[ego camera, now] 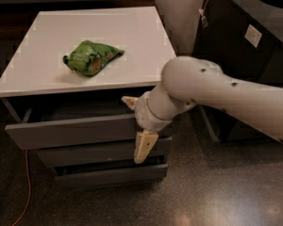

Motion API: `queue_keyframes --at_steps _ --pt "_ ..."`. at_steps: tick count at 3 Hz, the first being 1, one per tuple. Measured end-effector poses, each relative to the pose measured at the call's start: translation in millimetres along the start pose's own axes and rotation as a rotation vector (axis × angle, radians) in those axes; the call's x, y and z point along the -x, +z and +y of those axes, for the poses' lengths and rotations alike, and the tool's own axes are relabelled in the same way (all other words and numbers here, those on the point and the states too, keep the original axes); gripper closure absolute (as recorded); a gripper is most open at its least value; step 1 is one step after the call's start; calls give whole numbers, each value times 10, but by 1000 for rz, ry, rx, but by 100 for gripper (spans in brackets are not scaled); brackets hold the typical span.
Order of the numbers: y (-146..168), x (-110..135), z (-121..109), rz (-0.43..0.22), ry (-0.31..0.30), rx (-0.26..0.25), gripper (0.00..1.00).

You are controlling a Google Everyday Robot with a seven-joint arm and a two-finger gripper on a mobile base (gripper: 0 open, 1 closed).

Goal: Open top drawer

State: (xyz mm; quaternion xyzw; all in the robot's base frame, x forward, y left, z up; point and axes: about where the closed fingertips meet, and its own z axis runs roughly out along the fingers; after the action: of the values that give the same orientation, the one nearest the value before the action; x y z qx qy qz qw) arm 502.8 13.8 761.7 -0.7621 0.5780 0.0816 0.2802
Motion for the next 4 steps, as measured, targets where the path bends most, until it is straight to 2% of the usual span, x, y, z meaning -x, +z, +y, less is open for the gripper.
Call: queue_keyframes --at_steps 1,2,4 --pt "-479 140 211 -106 54 -57 0" --pt "-587 170 288 -151 91 -62 0" --pt "-246 94 304 -117 109 -1 0"
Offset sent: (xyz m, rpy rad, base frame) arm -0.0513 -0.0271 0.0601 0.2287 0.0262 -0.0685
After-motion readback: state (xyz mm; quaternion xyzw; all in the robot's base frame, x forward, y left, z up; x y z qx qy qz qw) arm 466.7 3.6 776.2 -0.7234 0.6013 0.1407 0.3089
